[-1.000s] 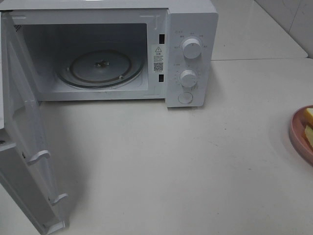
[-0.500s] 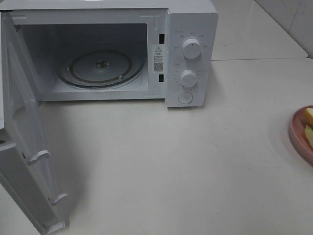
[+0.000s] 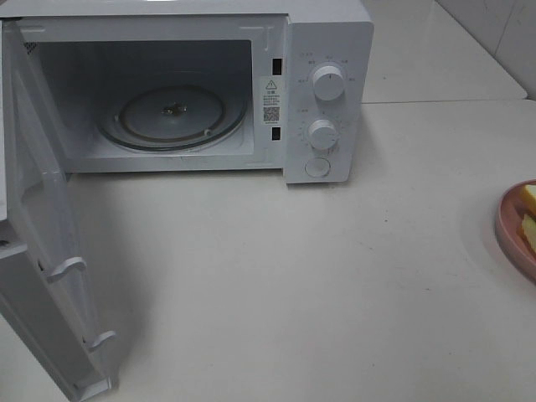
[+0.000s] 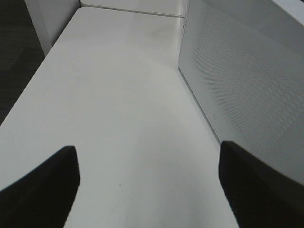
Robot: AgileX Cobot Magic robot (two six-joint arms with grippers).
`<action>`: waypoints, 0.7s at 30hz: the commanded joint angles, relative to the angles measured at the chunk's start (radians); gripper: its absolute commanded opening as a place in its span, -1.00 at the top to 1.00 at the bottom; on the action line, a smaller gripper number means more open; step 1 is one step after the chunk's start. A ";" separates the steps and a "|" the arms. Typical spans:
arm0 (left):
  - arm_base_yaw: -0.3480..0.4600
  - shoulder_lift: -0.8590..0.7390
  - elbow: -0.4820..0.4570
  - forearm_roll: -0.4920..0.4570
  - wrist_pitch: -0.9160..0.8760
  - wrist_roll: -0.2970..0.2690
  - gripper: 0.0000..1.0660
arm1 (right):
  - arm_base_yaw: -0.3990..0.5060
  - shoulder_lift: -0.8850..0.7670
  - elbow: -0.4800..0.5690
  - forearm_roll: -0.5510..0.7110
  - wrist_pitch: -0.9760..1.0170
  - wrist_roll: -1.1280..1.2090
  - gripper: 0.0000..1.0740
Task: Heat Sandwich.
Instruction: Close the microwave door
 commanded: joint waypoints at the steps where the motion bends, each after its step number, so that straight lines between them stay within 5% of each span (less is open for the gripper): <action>1: 0.001 -0.006 0.002 0.000 -0.006 0.000 -0.43 | 0.002 -0.024 0.001 -0.004 -0.011 0.003 -0.32; 10: 0.001 -0.006 -0.023 -0.002 -0.038 0.000 -0.43 | 0.002 -0.024 0.001 -0.004 -0.011 0.003 -0.32; 21: 0.001 -0.006 0.021 0.050 -0.319 -0.001 -0.43 | 0.002 -0.024 0.001 -0.004 -0.011 0.003 -0.32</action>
